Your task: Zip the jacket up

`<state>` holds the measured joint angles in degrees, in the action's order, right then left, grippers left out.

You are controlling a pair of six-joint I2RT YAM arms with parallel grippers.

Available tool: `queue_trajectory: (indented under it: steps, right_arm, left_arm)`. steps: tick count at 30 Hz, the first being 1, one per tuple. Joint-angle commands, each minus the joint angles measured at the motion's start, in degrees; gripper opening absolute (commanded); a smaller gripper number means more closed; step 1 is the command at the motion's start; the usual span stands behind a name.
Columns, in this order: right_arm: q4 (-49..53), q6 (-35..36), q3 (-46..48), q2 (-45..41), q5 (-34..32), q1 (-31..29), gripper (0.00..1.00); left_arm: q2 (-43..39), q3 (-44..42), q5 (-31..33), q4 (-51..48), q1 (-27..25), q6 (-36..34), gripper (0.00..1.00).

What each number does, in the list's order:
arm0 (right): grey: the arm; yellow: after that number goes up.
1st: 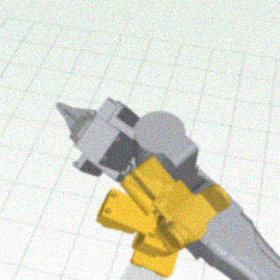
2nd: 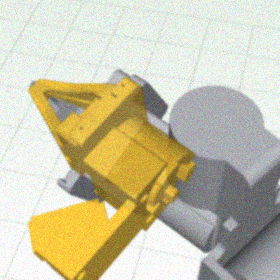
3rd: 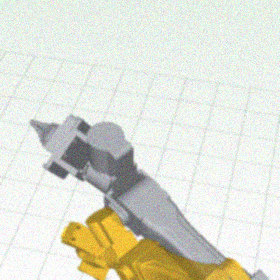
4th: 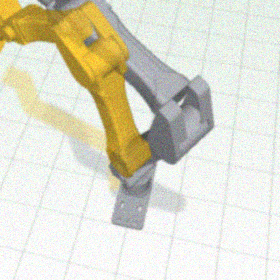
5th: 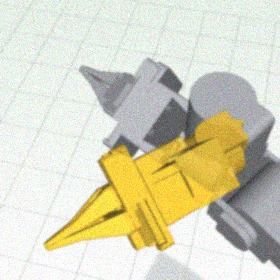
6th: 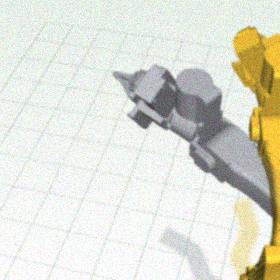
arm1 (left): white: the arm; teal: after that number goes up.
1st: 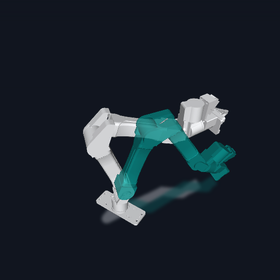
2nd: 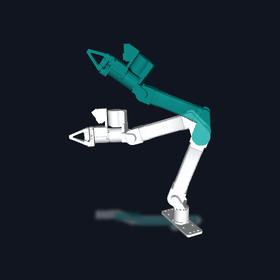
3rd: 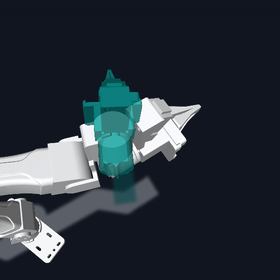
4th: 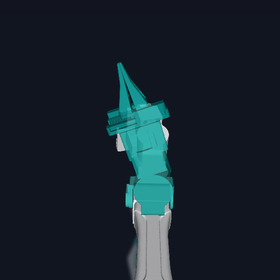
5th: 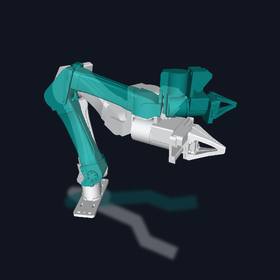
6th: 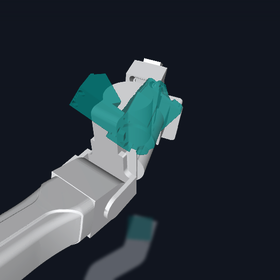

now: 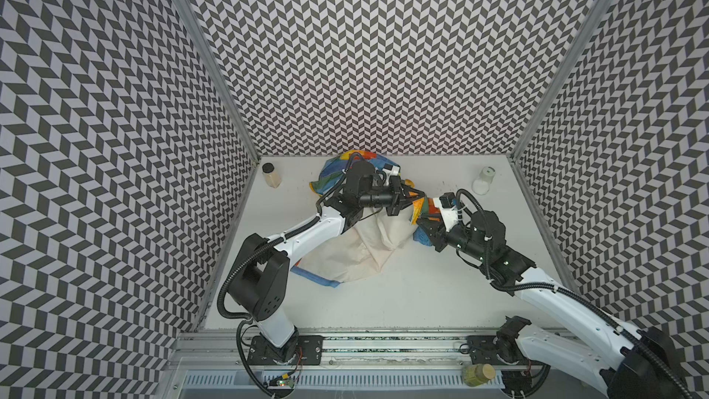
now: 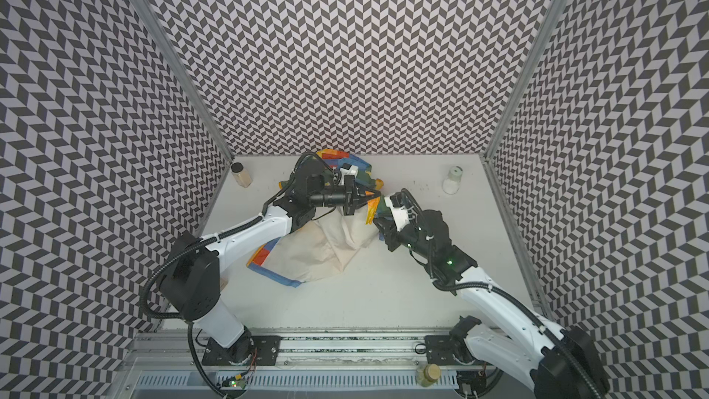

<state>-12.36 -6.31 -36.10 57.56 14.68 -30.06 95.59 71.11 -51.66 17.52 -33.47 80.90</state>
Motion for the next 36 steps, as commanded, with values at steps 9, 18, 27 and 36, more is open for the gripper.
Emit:
queue_trajectory:
  steps: [9,18,27,36]
  right_arm:
    - [-3.50,2.46,-1.76,0.71,-1.14,-0.32,0.24]
    - [-3.31,2.75,-2.61,0.71,-2.71,-0.28,0.20]
    - [-2.32,3.14,-3.01,0.10,-2.06,-0.31,0.15]
    - [-1.00,3.32,-2.40,0.10,-0.82,-0.29,0.05]
  left_arm:
    - [-1.40,2.63,-1.11,2.52,-0.63,1.19,0.00]
    - [-1.44,2.54,-1.03,2.43,-1.24,1.13,0.00]
    - [-1.49,2.80,-0.83,2.34,-1.31,1.19,0.00]
    - [-1.22,4.12,-0.86,1.41,-1.33,0.75,0.00]
